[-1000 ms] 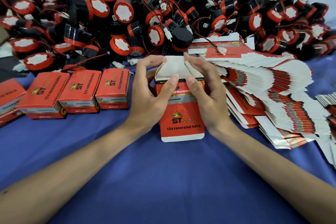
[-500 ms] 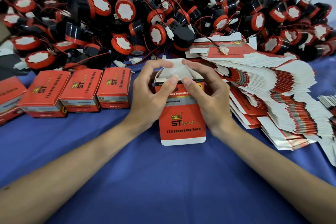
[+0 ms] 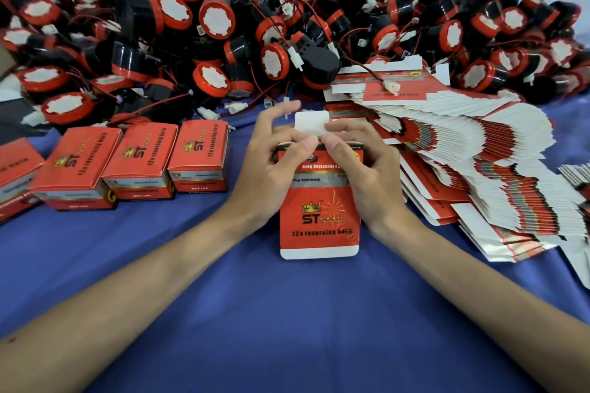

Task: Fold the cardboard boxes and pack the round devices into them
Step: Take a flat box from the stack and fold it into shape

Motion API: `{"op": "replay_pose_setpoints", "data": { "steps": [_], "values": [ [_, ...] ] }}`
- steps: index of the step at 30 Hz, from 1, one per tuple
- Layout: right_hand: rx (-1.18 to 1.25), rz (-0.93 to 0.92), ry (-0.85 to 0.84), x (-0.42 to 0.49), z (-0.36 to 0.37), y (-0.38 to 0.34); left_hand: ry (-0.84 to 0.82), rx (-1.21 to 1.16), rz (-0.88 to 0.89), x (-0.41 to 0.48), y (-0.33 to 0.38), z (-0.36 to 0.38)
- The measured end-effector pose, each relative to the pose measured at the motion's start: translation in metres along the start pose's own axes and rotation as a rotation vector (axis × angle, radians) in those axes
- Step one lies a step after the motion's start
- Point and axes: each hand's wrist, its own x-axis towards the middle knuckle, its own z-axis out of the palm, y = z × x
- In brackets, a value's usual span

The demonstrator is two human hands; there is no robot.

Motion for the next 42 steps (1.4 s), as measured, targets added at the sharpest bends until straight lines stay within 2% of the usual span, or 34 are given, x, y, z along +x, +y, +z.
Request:
{"op": "replay_pose_setpoints", "data": {
  "steps": [2, 6, 10, 13, 17, 22, 25, 30, 34, 38, 42],
  "values": [
    [-0.021, -0.033, 0.044, 0.0015, -0.0013, -0.0005, 0.011, 0.008, -0.035, 0.0004, -0.0002, 0.0021],
    [-0.038, -0.041, 0.072, 0.0016, -0.0023, 0.0007, -0.032, -0.143, -0.065, -0.0004, 0.0032, 0.0043],
    [-0.076, -0.051, 0.056, -0.0003, -0.0010, -0.0001, 0.008, -0.127, -0.074, 0.0005, 0.0040, 0.0028],
    [-0.057, -0.054, 0.037, -0.0006, 0.0004, -0.0014, 0.041, -0.054, -0.030, 0.0005, 0.0051, 0.0024],
    [0.005, 0.029, -0.047, 0.0007, -0.0016, -0.0038, 0.098, -0.026, 0.025, 0.0007, 0.0045, 0.0010],
    [0.073, 0.000, -0.098, 0.0021, -0.0046, -0.0051, 0.100, -0.088, 0.057, -0.0022, 0.0034, 0.0033],
    [0.095, -0.060, -0.069, 0.0001, -0.0022, -0.0045, 0.111, -0.143, 0.083, -0.0033, 0.0027, 0.0033],
    [-0.021, -0.126, -0.002, -0.0009, -0.0017, -0.0008, 0.076, -0.064, 0.150, -0.0032, 0.0021, 0.0018],
    [0.071, -0.098, -0.035, -0.0031, 0.0000, -0.0026, 0.127, -0.028, 0.226, -0.0035, 0.0016, 0.0010],
    [0.265, 0.087, -0.189, -0.0035, 0.0000, -0.0047, 0.227, -0.042, 0.237, -0.0036, 0.0007, 0.0006],
    [0.306, 0.101, -0.199, -0.0036, -0.0012, -0.0044, 0.182, -0.038, 0.232, -0.0035, -0.0025, 0.0012]
  ]
}}
